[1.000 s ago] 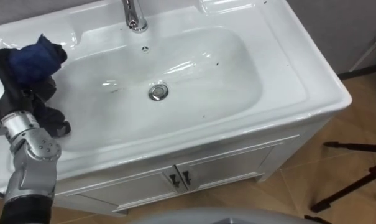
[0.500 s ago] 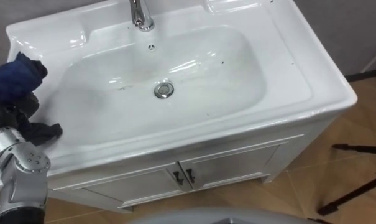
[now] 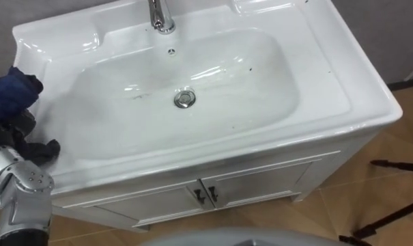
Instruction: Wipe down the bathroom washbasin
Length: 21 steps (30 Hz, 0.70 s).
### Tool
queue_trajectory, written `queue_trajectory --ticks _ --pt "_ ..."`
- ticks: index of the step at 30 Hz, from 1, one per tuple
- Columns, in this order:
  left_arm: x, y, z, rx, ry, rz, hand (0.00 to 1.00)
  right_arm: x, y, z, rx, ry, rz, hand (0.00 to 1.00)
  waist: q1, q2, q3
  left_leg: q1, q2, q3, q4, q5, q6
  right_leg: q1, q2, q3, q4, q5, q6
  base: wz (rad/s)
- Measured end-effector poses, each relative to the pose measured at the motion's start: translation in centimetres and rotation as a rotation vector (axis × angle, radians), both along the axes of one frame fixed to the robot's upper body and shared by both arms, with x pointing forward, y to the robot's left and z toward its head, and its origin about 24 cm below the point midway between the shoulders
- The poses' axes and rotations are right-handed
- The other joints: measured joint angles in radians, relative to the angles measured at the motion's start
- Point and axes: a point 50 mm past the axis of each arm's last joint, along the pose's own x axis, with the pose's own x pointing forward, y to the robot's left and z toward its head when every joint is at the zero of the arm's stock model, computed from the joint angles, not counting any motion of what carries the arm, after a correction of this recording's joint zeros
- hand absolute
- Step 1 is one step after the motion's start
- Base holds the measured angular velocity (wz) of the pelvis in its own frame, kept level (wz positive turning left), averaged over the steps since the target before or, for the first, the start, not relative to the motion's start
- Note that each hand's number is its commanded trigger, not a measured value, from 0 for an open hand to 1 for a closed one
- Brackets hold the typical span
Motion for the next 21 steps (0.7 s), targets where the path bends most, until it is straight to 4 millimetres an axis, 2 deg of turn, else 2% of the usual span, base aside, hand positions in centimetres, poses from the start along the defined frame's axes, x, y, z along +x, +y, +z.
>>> queue_trajectory --ticks 6,14,21 --pt "-0.42 0.07 -0.55 -0.015 0.032 0.005 0.00 -0.16 0.08 -0.04 0.015 0.016 -0.003 0.00 -0.001 -0.004 0.0011 0.000 0.000 0.000 0.000 0.000 0.000 0.001 -0.001 -0.003 0.000 -0.001 0.000 0.00" --pt "-0.55 0.03 -0.70 -0.018 0.038 0.007 0.00 -0.17 0.14 -0.07 0.018 0.016 -0.002 0.00 -0.005 -0.021 0.0017 0.001 0.000 -0.001 -0.001 0.000 0.000 0.002 -0.001 -0.003 0.000 -0.001 0.000 0.00" --pt "-0.54 0.01 -0.69 -0.019 0.037 0.006 0.00 -0.20 0.13 -0.06 0.016 0.020 0.004 0.00 -0.011 -0.025 0.0032 0.000 0.000 0.000 -0.001 0.000 0.000 -0.001 0.000 0.000 0.000 -0.002 0.001 0.00"
